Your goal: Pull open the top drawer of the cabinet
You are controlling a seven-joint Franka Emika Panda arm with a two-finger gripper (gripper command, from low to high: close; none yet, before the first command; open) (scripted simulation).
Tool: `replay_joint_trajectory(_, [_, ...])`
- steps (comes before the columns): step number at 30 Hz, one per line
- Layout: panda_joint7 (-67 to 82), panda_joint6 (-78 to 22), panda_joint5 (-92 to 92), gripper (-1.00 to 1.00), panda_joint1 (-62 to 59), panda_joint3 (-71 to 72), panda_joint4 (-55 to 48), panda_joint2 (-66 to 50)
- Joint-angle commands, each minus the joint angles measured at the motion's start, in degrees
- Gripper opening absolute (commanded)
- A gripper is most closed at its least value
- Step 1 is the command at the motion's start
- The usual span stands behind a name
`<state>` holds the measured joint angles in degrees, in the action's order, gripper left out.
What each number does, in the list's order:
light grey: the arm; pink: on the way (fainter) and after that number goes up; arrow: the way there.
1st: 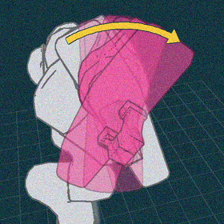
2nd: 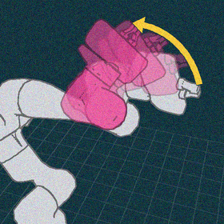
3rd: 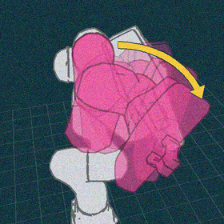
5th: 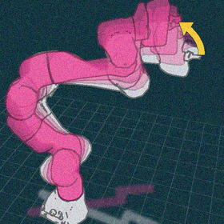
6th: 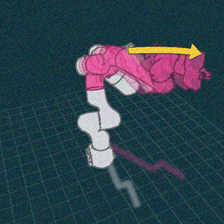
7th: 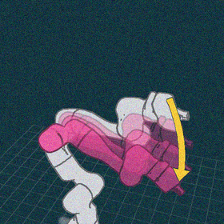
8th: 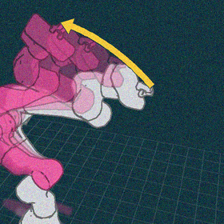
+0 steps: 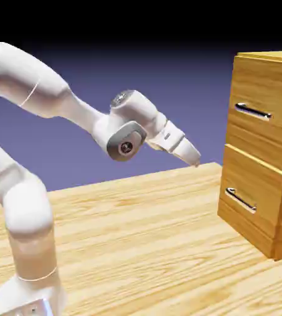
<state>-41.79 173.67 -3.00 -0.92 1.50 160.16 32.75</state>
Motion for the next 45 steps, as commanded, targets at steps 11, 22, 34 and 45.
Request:
replay_joint_trajectory(11, [6.06,-3.05,-27.41,0.00,-14.69,13.65,-7.64,0.82])
replay_joint_trajectory(22, [12.11,-6.09,-54.82,0.00,-29.37,27.30,-15.28,1.64])
replay_joint_trajectory(34, [18.72,-9.42,-84.72,0.00,-45.40,42.20,-23.62,2.54])
replay_joint_trajectory(45, [24.77,-12.47,-112.13,0.00,-60.08,55.85,-31.26,3.36])
